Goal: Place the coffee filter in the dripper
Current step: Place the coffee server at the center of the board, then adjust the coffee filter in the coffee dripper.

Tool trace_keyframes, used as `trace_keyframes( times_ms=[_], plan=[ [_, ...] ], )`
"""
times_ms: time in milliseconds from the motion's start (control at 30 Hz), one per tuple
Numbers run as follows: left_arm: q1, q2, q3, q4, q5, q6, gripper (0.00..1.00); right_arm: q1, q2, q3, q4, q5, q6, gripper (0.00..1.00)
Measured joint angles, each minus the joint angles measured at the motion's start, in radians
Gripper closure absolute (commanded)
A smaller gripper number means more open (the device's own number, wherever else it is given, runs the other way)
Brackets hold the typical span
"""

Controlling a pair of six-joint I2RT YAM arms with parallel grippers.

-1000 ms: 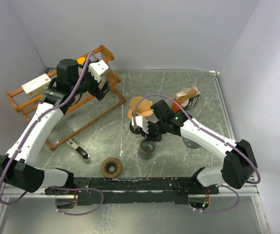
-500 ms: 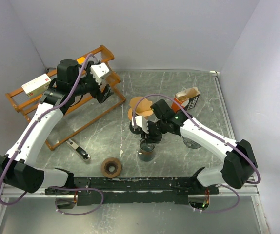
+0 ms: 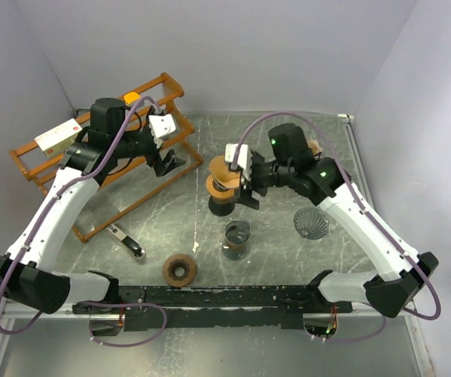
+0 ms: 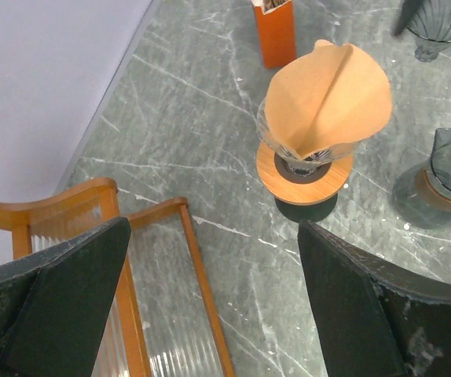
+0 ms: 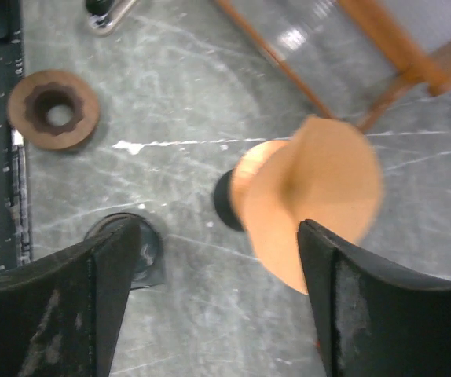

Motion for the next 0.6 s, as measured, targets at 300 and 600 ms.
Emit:
trace_keyframes(
  times_ms=[300,600],
  plan=[
    [-0.019,-0.001,0.027,-0.096,0.037,0.114,0.02,-0.108,0.085,0.232,0.006,0.113,0.168,0.12],
    [-0.225,0.056,0.121,-0.241,-0.013,0.291,0.03,-0.166,0.296,0.327,-0.021,0.175,0.252,0.12]
  ],
)
